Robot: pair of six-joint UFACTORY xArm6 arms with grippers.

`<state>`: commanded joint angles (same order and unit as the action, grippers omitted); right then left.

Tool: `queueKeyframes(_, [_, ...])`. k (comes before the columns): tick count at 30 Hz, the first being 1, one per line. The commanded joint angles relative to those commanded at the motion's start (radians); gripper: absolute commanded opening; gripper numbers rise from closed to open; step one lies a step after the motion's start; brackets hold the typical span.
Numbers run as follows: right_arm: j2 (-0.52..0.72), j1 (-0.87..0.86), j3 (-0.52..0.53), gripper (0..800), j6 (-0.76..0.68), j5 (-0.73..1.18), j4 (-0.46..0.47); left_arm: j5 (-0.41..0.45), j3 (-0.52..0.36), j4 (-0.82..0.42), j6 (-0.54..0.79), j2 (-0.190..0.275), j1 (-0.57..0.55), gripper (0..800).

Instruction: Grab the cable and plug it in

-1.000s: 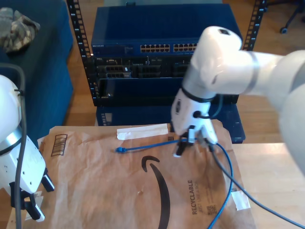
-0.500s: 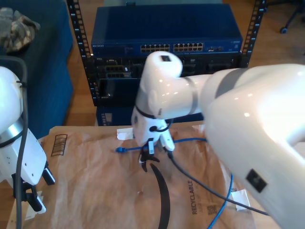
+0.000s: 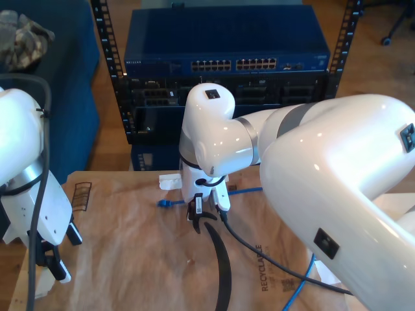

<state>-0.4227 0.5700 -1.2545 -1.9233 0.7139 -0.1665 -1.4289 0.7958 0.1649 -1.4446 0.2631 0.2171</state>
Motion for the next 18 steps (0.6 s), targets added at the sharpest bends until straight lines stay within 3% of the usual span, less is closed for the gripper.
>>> queueKeyframes(4, [-0.023, 0.002, -0.015, 685, -0.002, -0.003, -0.002, 0.002, 0.0, 0.0, 0.0, 0.0, -0.006, 800])
queueKeyframes(12, [-0.028, 0.0, -0.021, 450, -0.034, -0.035, -0.002, 0.002, 0.002, 0.0, 0.0, 0.0, -0.008, 800])
queueKeyframes(15, [-0.025, -0.002, -0.02, 313, -0.043, -0.035, 0.0, 0.002, 0.002, 0.0, 0.0, 0.0, -0.008, 800])
queueKeyframes(18, [-0.015, -0.003, -0.017, 81, -0.078, -0.04, 0.005, 0.002, 0.002, 0.0, 0.0, 0.0, -0.008, 800])
